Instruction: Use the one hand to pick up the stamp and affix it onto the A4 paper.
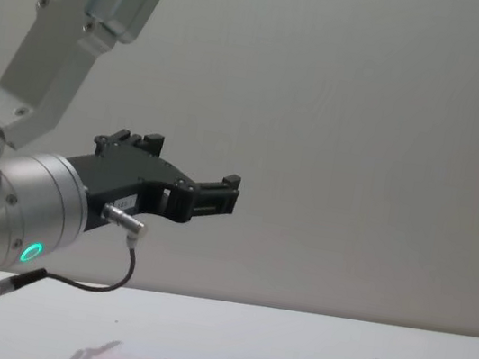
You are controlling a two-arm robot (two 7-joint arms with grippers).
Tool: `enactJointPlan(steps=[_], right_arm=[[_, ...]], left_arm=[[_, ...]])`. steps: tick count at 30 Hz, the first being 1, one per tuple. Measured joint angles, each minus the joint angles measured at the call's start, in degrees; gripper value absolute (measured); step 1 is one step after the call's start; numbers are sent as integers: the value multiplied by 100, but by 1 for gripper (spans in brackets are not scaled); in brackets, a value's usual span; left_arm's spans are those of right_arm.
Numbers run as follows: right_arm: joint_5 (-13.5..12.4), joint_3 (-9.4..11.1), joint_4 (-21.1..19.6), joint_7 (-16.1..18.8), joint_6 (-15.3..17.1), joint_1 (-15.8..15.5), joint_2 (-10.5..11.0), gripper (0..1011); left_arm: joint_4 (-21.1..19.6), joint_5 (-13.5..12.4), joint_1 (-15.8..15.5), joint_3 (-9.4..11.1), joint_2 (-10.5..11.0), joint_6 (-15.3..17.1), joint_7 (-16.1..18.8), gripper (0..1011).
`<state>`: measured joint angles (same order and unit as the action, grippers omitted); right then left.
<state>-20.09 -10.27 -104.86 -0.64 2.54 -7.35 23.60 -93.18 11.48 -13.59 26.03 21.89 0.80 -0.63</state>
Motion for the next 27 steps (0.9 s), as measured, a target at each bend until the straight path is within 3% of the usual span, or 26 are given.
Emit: enactJointPlan(steps=[6,11,27], right_arm=[[-266,185,-100,-217,105,-353,249,1001],[-362,244,-81,-228,221,-413,318,1001],[-366,176,374,136,881,-13,168,1001]], left_arm=[[0,0,0,0,0,0,0,1001],[0,0,0,0,0,0,0,1001],[0,0,0,0,0,0,0,1001]])
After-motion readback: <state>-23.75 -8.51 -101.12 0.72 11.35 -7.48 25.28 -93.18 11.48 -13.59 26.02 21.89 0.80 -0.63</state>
